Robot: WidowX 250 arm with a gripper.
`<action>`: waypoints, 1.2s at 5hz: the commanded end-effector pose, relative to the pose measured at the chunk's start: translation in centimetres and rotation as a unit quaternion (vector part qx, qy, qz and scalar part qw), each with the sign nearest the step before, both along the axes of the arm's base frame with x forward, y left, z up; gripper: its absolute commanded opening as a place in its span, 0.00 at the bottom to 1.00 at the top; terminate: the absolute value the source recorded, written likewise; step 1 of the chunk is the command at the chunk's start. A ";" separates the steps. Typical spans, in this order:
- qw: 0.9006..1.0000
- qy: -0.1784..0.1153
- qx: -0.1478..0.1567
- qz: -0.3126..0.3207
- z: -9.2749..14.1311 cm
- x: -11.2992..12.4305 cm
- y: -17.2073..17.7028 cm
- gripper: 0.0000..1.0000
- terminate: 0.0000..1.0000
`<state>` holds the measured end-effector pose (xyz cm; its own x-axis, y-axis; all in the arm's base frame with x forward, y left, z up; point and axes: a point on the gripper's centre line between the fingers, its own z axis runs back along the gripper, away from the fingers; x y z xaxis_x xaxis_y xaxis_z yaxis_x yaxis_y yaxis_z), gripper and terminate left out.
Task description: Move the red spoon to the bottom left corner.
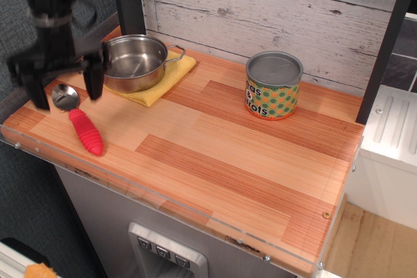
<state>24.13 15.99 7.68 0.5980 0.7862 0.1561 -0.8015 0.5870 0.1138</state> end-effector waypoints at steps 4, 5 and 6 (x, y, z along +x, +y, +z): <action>0.934 0.050 -0.053 -0.350 7.5 4.2 -5.7 1.00 0.00; 0.904 0.055 -0.065 -0.420 8.5 3.1 -4.9 1.00 0.00; 0.904 0.055 -0.065 -0.420 8.5 3.1 -4.9 1.00 1.00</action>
